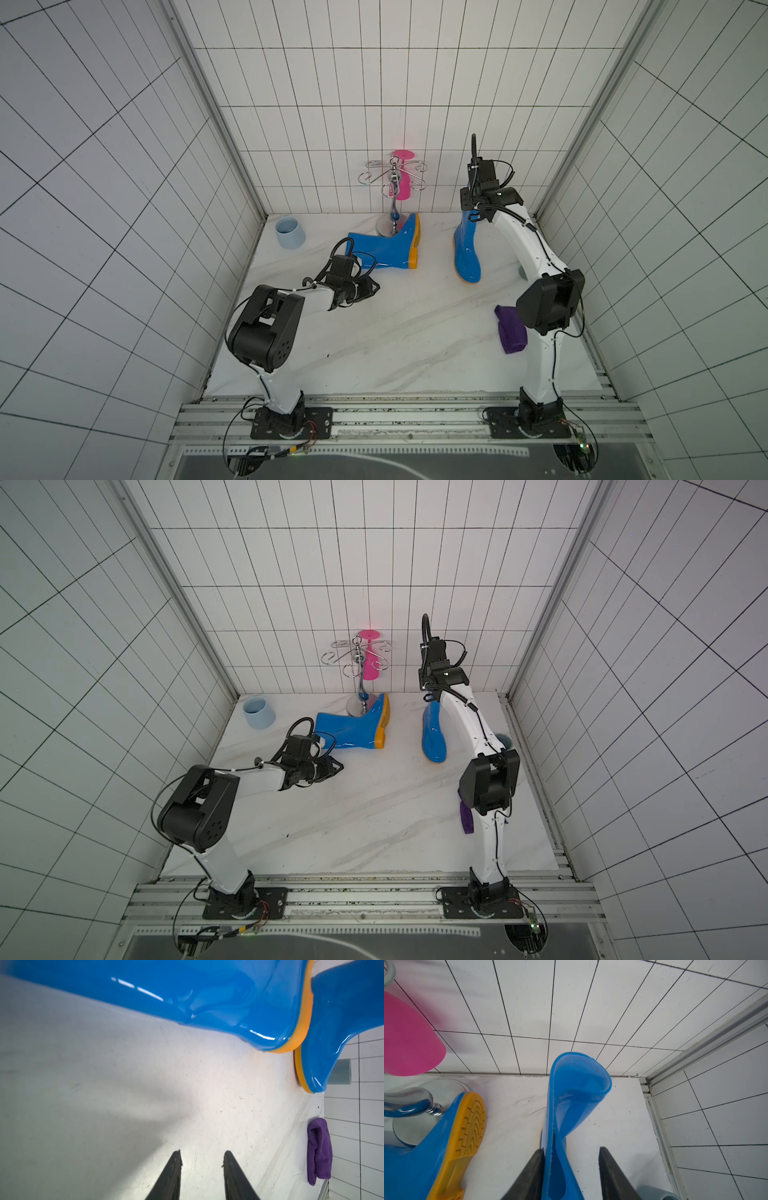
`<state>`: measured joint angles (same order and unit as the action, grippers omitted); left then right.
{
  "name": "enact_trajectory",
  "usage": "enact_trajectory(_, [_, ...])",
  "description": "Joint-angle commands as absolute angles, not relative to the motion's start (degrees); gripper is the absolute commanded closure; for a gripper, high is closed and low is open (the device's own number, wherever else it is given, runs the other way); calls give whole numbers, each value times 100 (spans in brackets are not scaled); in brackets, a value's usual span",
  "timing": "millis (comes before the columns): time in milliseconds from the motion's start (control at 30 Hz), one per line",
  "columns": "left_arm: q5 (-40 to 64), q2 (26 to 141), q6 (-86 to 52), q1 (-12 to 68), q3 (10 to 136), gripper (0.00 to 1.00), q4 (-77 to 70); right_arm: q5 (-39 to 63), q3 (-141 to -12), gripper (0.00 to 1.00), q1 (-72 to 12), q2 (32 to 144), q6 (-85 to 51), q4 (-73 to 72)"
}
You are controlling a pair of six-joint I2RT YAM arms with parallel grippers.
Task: Wipe the rubber boots with a cloth
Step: Move the rubber boot to the center of the board.
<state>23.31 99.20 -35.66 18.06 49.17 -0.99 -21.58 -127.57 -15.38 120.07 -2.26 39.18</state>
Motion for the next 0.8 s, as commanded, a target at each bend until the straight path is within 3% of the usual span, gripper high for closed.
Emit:
enact_trajectory(0, [1674, 9371, -3630, 1679, 4884, 58, 162, -2092, -13015, 54, -1499, 11448, -348, 3878])
enact_trajectory(233, [967, 8893, -4270, 1114, 4448, 43, -134, -1859, -12269, 53, -1572, 10467, -457, 3683])
enact_trajectory(467, [1688, 9945, -4672, 661, 4775, 43, -683, -1665, -11162, 53, -1643, 9465, -527, 3345])
enact_trajectory(767, [1778, 10853, -4921, 589, 5300, 44, -1046, -1568, -10038, 53, -1661, 8733, -571, 3035])
